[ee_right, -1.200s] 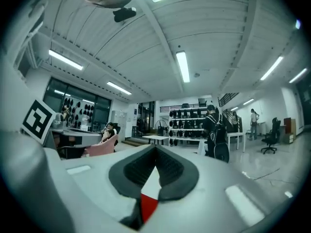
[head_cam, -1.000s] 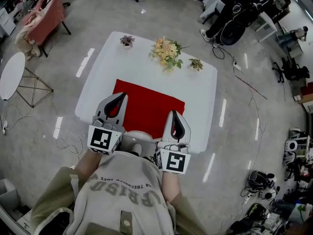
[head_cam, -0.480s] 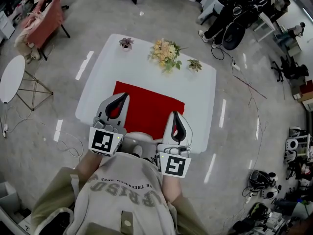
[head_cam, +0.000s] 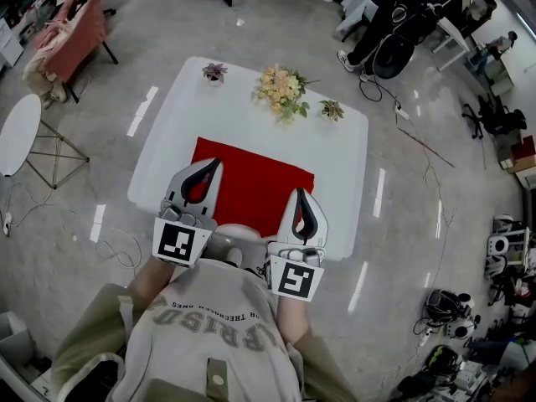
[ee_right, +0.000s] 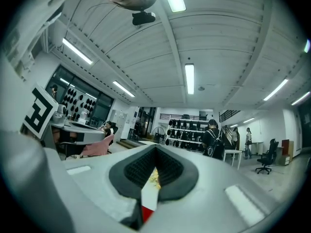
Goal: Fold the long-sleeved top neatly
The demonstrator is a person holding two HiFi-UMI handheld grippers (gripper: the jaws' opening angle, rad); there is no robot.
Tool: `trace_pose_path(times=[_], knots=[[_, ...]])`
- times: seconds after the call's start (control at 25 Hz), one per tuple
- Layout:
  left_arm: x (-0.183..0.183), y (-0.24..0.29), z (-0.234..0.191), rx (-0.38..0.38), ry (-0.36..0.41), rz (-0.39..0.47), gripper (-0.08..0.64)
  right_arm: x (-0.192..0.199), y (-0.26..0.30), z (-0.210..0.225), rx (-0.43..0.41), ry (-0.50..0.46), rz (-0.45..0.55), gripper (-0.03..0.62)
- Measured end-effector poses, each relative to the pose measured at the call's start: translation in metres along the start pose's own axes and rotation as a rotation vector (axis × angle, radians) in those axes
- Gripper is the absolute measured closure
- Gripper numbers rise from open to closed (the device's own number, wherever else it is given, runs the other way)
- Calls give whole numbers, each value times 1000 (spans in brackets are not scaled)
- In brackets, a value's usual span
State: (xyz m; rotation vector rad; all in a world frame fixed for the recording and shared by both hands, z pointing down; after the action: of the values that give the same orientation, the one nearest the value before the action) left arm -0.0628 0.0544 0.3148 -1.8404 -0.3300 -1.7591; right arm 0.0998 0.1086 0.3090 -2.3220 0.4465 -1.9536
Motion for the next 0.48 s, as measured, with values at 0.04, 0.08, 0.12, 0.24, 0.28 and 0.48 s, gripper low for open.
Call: trace_pose_path(times=[0.04,0.08,0.12,0.24,0.28,0.48], knots=[[0,0,0,0,1,-1,549,0,0,0,0,2,0,592],[0,0,0,-1,1,-1,549,-1,1,0,2,6,3,592],[0,0,0,-2,3,-1,549,-3,2,0,5,12,10,592],[2,1,-2,-6,7,-2,549,-3,3,-1,-11,-6,12,592],[2,1,-2,-7,8,-3,549,-3,4,-1,-11,-6,12,592],[5,3,1,-6,18,-4,549,-7,9,2,23,51,42,592]])
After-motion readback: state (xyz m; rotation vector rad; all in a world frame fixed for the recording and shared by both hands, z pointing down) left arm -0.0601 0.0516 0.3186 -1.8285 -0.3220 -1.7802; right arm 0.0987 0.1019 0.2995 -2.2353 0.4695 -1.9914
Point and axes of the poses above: the fingertips, and each gripper's own axes: y forward along the fingers, z to its right, x out of its underside, the point moved 3 cm from there along -y, backward along the fingers, and after that the axes turned 10 degrees about z, right-handed, at the moved point
